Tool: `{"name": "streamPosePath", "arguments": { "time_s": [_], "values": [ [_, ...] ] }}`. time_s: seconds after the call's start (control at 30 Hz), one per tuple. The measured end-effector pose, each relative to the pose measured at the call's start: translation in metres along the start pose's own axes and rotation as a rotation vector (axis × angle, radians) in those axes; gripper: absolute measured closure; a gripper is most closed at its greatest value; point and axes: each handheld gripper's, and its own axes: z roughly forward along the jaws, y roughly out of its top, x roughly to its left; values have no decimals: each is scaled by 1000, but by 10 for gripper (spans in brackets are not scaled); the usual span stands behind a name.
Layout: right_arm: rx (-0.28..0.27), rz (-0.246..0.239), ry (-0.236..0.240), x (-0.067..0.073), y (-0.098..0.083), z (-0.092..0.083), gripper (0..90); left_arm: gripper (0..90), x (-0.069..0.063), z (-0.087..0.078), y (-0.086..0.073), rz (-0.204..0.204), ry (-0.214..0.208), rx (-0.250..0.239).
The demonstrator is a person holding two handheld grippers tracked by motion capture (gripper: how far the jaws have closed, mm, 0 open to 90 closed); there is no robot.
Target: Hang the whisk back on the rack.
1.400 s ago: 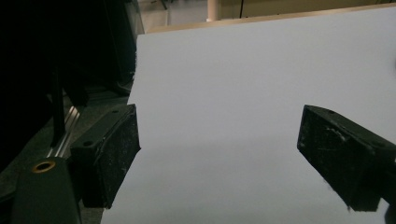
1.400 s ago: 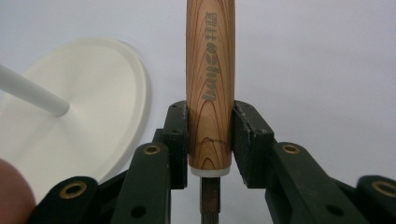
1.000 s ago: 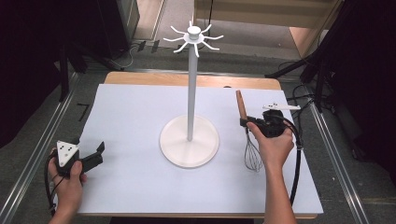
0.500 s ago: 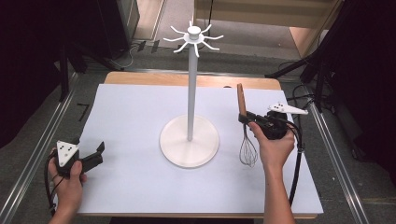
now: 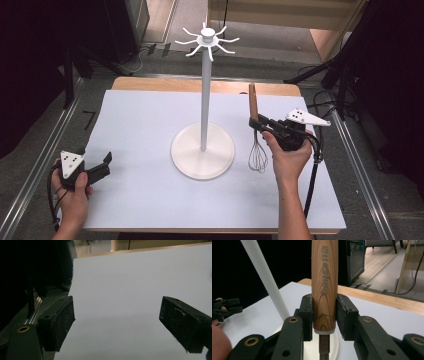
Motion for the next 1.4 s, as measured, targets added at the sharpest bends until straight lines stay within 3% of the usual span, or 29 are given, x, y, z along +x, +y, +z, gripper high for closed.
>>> {"name": "streamPosePath", "arguments": {
  "time_s": [0.23,0.7,0.93,1.07,1.17,1.4],
  "values": [
    [-38,-14,30,12,6,0,704,138,0,0,0,2,0,0],
    [-89,-53,38,25,15,-3,704,138,-1,0,0,8,6,1],
    [-112,-78,18,24,22,-12,703,138,-1,1,0,5,6,4],
    [-133,-94,-13,26,25,-26,704,138,2,1,1,-10,-6,12],
    [-140,-96,-29,27,26,-31,704,138,3,1,1,-33,-12,8],
    [-144,-93,-44,32,31,-38,703,139,4,1,1,-31,-11,13]
  ]
}}
